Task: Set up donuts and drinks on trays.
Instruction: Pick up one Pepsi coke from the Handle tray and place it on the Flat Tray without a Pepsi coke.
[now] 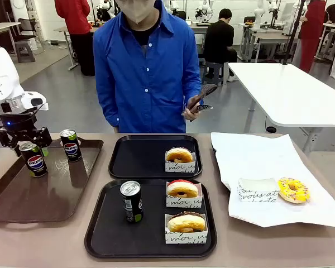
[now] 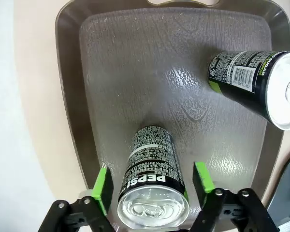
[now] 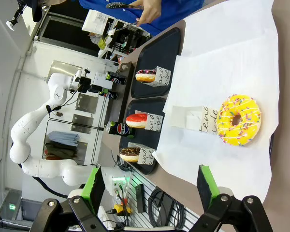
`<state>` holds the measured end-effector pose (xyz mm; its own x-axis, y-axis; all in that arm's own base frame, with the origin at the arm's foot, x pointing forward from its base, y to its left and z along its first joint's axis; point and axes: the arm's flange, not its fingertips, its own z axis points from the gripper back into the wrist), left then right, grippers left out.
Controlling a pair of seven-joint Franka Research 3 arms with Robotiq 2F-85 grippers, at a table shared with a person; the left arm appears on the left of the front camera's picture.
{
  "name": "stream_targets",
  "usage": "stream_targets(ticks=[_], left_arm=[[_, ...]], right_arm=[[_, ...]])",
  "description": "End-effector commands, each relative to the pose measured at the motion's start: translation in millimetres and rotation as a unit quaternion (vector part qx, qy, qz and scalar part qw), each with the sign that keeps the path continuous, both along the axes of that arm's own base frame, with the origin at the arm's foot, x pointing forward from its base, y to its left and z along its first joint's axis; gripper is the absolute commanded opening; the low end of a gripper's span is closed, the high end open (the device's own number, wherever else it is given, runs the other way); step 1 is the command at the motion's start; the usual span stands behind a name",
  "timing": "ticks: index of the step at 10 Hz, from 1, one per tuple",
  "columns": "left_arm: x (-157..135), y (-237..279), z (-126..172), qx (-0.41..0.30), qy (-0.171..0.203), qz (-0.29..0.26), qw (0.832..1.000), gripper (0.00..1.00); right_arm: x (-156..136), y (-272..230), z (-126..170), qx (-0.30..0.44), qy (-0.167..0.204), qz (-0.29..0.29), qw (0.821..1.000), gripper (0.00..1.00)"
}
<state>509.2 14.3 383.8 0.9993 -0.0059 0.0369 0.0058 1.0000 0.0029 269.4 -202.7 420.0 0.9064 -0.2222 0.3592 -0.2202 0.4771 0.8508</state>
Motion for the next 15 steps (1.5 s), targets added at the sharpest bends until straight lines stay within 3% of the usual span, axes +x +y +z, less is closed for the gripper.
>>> stream_targets(ticks=[1,2,4,5,6,7,9,12,15], left_arm=[[4.4,4.2,1.2,0.001,-0.010,-0.005,1.000,0.17],[5.5,4.1,1.7,0.003,-0.009,-0.001,1.000,0.00],[4.4,4.7,1.8,0.008,-0.005,0.012,1.000,0.00],[4.1,4.0,4.3,0.012,-0.004,0.017,1.000,0.08],[3.8,2.2,9.7,0.013,-0.005,0.018,1.000,0.01],[1.8,-1.3,21.2,0.008,-0.006,0.017,1.000,0.00],[-27.1,-18.9,76.9,0.014,0.022,0.029,0.999,0.00],[-80.3,-30.5,149.2,0.000,0.002,0.019,1.000,0.00],[-97.5,-14.8,157.7,0.001,0.008,0.046,0.999,0.00]], right_arm=[[2.6,0.6,0.3,0.013,-0.011,-0.003,1.000,1.00],[2.6,0.6,0.3,0.013,-0.011,-0.003,1.000,1.00],[2.6,0.6,0.3,0.013,-0.011,-0.003,1.000,1.00],[2.6,0.6,0.3,0.013,-0.011,-0.003,1.000,1.00],[2.6,0.6,0.3,0.013,-0.011,-0.003,1.000,1.00],[2.6,0.6,0.3,0.013,-0.011,-0.003,1.000,1.00],[2.6,0.6,0.3,0.013,-0.011,-0.003,1.000,1.00],[2.6,0.6,0.3,0.013,-0.011,-0.003,1.000,1.00],[2.6,0.6,0.3,0.013,-0.011,-0.003,1.000,1.00]])
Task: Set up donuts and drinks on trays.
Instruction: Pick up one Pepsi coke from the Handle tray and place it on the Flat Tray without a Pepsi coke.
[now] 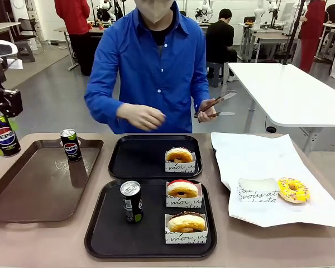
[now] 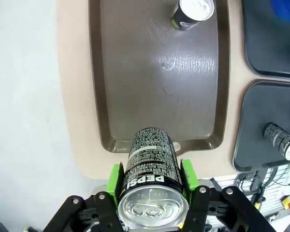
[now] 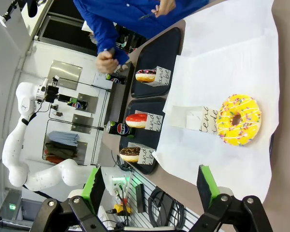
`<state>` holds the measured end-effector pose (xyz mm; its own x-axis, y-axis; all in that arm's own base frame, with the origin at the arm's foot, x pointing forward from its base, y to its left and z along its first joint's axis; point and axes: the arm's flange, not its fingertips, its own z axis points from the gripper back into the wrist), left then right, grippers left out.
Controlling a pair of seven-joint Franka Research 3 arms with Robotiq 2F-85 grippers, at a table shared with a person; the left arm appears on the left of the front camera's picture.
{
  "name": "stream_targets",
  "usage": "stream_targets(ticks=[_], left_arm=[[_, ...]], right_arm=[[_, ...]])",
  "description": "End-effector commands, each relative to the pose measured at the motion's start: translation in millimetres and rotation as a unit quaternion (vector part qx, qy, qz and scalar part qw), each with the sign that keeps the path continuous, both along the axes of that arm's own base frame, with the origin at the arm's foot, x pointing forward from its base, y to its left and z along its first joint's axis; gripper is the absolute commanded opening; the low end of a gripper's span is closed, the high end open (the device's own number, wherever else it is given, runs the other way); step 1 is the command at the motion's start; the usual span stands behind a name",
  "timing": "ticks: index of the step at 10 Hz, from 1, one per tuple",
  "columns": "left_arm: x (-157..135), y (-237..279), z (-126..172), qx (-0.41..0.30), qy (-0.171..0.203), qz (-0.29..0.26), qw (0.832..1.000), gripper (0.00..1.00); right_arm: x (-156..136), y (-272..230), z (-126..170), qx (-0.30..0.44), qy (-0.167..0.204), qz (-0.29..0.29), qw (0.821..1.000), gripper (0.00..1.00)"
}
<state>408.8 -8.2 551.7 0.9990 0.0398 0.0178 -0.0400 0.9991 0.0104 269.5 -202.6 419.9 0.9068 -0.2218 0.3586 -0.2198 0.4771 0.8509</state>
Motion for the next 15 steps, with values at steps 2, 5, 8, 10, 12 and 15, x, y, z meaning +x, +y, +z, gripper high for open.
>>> stream_targets(ticks=[2,5,8,10,12,15], left_arm=[[2.9,-5.2,-0.4,0.001,-0.001,-0.008,1.000,0.00],[2.9,-5.2,-0.4,0.001,-0.001,-0.008,1.000,0.00],[2.9,-5.2,-0.4,0.001,-0.001,-0.008,1.000,0.00],[2.9,-5.2,-0.4,0.001,-0.001,-0.008,1.000,0.00],[2.8,-17.8,1.7,-0.014,0.001,-0.054,0.998,0.59],[-2.8,-76.5,12.2,-0.002,-0.013,-0.124,0.992,0.59]], right_arm=[[2.5,0.5,0.5,0.013,-0.012,-0.003,1.000,1.00],[2.5,0.5,0.5,0.013,-0.012,-0.003,1.000,1.00],[2.5,0.5,0.5,0.013,-0.012,-0.003,1.000,1.00],[2.5,0.5,0.5,0.013,-0.012,-0.003,1.000,1.00],[2.5,0.5,0.5,0.013,-0.012,-0.003,1.000,1.00],[2.5,0.5,0.5,0.013,-0.012,-0.003,1.000,1.00]])
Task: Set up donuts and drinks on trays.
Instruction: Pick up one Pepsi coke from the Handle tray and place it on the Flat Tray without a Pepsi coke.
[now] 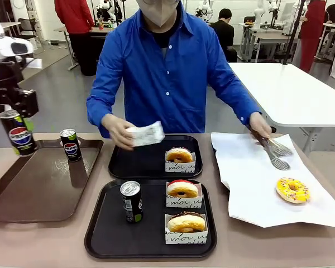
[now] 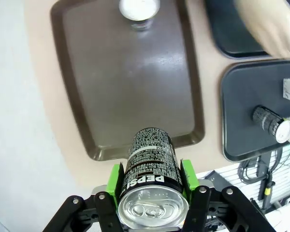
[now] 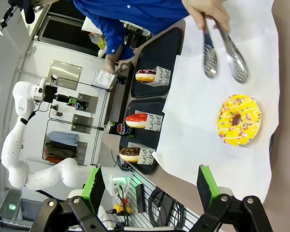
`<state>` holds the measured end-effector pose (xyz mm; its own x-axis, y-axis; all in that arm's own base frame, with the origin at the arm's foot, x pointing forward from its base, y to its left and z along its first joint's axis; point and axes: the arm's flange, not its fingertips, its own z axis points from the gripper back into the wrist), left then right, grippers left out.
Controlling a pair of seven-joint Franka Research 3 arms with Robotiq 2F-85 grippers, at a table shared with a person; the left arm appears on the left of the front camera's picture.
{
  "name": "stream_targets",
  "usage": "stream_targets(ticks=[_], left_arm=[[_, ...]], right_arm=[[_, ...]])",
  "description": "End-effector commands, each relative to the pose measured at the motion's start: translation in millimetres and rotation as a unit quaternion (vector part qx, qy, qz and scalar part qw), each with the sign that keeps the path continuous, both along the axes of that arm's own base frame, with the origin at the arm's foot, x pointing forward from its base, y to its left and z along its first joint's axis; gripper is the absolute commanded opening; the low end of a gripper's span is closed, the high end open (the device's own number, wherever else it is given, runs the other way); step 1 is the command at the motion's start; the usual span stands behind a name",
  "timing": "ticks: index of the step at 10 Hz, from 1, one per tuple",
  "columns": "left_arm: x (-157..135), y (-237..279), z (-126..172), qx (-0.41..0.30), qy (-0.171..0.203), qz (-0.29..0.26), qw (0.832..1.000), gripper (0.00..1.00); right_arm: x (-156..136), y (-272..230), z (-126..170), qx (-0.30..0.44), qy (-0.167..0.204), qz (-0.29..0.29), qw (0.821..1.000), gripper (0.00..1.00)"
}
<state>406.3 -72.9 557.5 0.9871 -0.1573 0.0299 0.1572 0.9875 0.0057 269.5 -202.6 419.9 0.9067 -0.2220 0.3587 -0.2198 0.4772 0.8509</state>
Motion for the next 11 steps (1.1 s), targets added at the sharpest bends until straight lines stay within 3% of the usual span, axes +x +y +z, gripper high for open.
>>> stream_targets(ticks=[1,5,8,11], left_arm=[[-5.6,-34.5,2.7,0.006,-0.007,-0.055,0.998,0.59],[-1.3,-110.2,-16.6,-0.003,0.006,-0.177,0.984,0.59],[15.4,-149.3,-47.3,-0.025,0.016,-0.241,0.970,0.59],[44.3,-166.7,-80.4,-0.023,-0.020,-0.293,0.956,0.59]], right_arm=[[2.5,0.5,0.4,0.013,-0.012,-0.003,1.000,1.00],[2.5,0.5,0.4,0.013,-0.012,-0.003,1.000,1.00],[2.5,0.5,0.4,0.013,-0.012,-0.003,1.000,1.00],[2.5,0.5,0.4,0.013,-0.012,-0.003,1.000,1.00]])
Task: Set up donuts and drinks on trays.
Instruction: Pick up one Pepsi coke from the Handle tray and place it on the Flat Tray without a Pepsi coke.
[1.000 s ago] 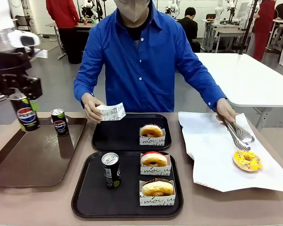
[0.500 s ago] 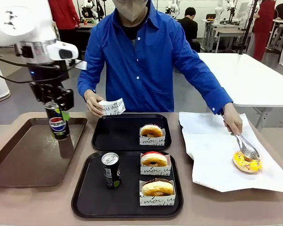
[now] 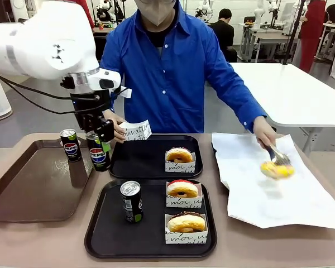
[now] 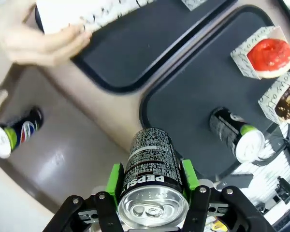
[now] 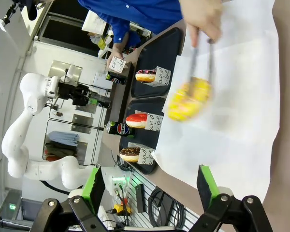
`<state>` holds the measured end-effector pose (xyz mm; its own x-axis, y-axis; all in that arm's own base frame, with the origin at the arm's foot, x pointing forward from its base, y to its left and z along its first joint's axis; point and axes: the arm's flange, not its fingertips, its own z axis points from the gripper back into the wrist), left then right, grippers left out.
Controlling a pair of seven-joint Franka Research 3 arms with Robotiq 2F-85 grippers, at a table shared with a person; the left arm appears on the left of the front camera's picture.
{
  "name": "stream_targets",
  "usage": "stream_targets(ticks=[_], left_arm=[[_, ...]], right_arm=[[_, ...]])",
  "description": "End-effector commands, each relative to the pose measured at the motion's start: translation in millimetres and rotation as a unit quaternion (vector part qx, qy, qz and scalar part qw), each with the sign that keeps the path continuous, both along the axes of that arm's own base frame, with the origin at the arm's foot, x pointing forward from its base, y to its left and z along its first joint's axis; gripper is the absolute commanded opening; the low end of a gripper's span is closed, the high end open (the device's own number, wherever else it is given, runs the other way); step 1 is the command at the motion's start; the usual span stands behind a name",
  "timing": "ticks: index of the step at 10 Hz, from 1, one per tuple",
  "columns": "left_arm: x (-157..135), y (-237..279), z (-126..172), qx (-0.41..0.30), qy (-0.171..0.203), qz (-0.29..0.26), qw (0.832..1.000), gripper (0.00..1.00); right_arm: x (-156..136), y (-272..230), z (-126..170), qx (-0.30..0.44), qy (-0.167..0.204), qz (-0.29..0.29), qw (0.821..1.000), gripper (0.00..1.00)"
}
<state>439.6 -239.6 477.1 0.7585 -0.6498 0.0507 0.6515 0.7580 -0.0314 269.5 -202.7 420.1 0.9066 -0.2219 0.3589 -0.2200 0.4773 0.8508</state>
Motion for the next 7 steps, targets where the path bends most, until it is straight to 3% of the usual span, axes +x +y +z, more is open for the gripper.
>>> stream_targets(ticks=[1,3,5,7], left_arm=[[22.7,0.4,-11.4,-0.001,-0.017,-0.018,1.000,0.59],[15.2,28.5,-17.4,0.031,0.022,0.009,0.999,0.59],[-39.1,105.6,23.6,0.032,0.038,-0.019,0.999,0.59],[-81.1,190.4,50.4,0.011,0.008,0.019,1.000,0.59]], right_arm=[[2.5,0.5,0.3,0.013,-0.012,-0.003,1.000,1.00],[2.5,0.5,0.3,0.013,-0.012,-0.003,1.000,1.00],[2.5,0.5,0.3,0.013,-0.012,-0.003,1.000,1.00],[2.5,0.5,0.3,0.013,-0.012,-0.003,1.000,1.00]])
